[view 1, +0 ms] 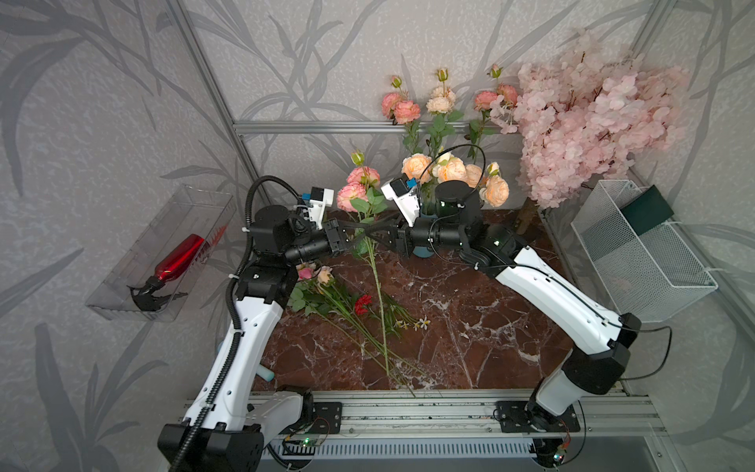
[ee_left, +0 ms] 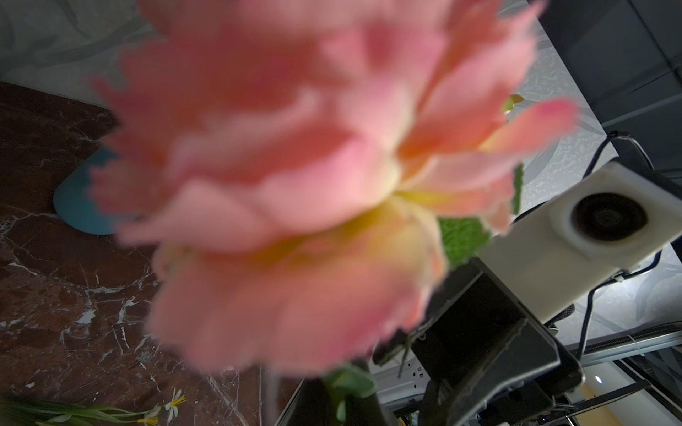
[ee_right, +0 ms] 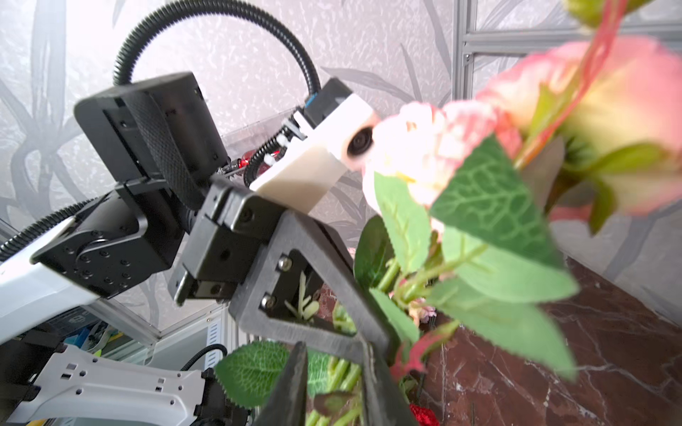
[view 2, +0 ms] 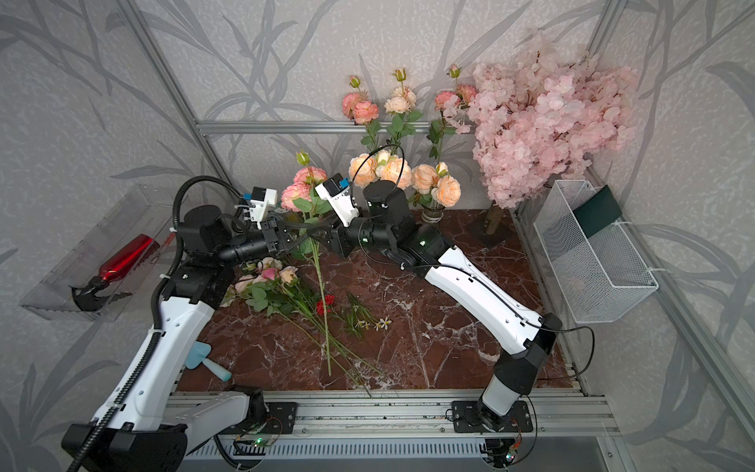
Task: Place the pink flowers into the vase
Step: Pick up the flower at the center of the board.
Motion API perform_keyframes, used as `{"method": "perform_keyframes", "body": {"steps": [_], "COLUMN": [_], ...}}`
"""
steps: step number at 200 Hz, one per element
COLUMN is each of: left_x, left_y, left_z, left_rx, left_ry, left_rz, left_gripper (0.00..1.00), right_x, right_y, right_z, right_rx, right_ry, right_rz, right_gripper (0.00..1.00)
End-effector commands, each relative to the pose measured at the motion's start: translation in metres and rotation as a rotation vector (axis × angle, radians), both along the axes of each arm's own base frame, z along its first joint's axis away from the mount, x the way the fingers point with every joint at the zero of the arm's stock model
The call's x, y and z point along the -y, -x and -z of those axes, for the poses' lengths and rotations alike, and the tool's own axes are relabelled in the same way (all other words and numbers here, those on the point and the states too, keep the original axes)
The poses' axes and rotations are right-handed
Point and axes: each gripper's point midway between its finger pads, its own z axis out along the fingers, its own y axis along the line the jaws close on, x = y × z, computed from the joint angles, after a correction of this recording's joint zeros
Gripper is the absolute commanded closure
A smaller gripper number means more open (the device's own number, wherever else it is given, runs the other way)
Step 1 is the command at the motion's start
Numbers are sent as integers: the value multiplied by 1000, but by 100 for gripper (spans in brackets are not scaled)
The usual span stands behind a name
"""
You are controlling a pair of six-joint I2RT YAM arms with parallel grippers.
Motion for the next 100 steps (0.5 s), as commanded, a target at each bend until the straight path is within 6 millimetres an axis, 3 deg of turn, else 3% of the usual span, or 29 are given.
{"method": "perform_keyframes", "body": {"steps": [1,31,62,100], "left_x": [3,-1,-7,-11], "left_y": [14,8,1,-5], "left_z": [-6,-8,-8,-5], "left_rx": [38,46,65,75], "left_ry": [-5,-18,-56,-101], "left_rz": [39,0,-57,-106], "left_gripper": [100,100,100,100], "right_x": [7,12,27,35], "right_y": [0,0,14,22], "right_z": [-27,-16,-8,13], "right_rx": [48,-2,-61,-161], "right_ry": [-69,-9,43,117], "right_rz": [19,35,45,57], "right_gripper": [73,69,62,62]}}
